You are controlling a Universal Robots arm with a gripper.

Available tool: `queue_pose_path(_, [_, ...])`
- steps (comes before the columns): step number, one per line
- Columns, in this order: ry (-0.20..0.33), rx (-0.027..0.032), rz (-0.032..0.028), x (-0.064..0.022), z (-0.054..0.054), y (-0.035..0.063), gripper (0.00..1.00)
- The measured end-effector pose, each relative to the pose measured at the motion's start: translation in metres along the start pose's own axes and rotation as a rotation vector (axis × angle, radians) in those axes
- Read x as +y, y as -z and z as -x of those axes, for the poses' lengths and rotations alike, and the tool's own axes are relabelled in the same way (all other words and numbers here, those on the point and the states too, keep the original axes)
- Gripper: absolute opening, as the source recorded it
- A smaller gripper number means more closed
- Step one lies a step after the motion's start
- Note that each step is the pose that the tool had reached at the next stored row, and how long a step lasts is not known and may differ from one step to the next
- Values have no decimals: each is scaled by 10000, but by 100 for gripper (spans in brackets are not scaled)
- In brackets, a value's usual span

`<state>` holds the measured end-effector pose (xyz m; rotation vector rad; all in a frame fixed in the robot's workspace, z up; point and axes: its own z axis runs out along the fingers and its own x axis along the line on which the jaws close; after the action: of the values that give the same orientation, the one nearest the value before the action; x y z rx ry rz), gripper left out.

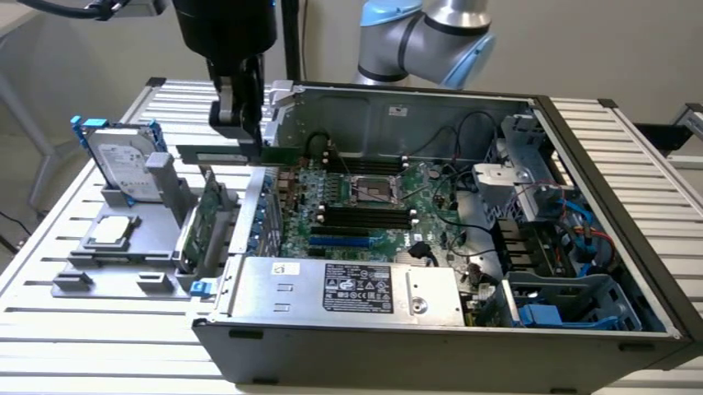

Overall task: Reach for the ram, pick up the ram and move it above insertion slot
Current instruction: 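Pick up the ram and move it above insertion slot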

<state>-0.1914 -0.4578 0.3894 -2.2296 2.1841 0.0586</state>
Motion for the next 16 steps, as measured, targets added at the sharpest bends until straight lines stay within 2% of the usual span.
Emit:
queue_pose_path(10, [1,-107,0,-256,69,12,12])
queue_pose_path(16, [2,-152,1,-458,106,14,12])
